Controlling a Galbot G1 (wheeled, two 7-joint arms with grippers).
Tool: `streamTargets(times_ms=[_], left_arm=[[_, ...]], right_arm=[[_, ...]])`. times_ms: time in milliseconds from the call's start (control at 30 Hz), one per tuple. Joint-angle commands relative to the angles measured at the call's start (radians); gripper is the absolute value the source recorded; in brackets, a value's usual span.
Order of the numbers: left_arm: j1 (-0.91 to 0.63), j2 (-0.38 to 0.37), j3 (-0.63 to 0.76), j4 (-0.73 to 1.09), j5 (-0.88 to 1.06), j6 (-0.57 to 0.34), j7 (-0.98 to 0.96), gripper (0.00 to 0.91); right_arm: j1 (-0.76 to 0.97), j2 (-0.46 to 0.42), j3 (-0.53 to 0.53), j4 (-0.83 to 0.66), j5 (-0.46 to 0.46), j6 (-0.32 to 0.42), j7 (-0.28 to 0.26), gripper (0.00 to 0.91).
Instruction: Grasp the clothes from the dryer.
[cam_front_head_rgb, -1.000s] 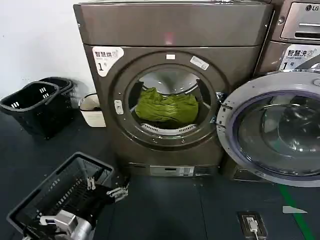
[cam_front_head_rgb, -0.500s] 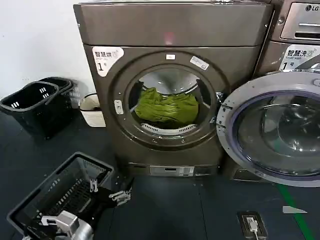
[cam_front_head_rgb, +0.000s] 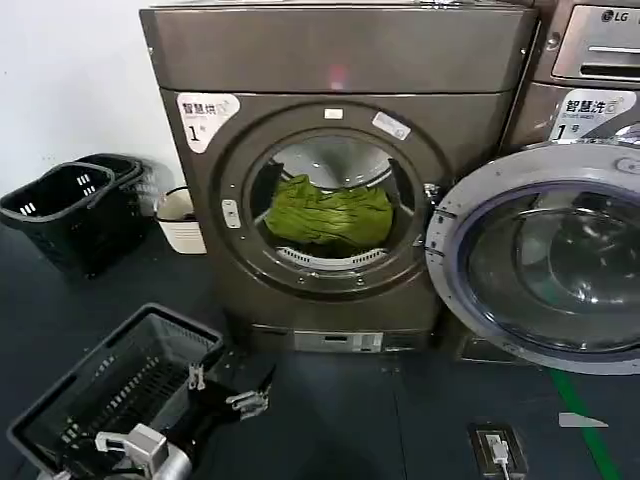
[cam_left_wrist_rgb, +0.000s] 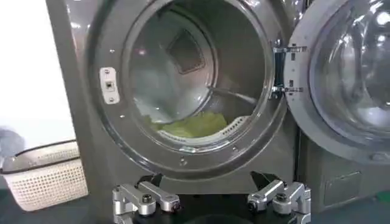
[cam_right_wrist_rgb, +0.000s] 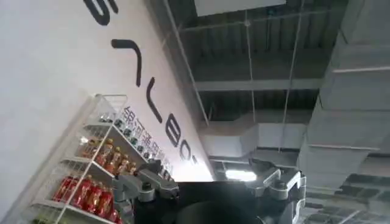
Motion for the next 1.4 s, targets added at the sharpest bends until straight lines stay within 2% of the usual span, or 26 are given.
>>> streamTargets(times_ms=[33, 767, 1400], left_arm=[[0.000, -0.001, 0.003, 0.002, 0.010, 0.001, 0.009, 0.907], [0.009, -0.014, 0.035, 0.008, 0.011, 0.004, 0.012, 0.907], [0.010, -0.022, 0.038, 0.017, 0.026, 0.004, 0.020, 0.907]], right_arm=[[-0.002, 0.002, 0.002, 0.001, 0.000, 0.002, -0.001, 0.907], [0.005, 0.006, 0.009, -0.011, -0.023, 0.008, -0.039, 0.907], [0.000, 0.010, 0.019, -0.017, -0.038, 0.027, -0.040, 0.907]])
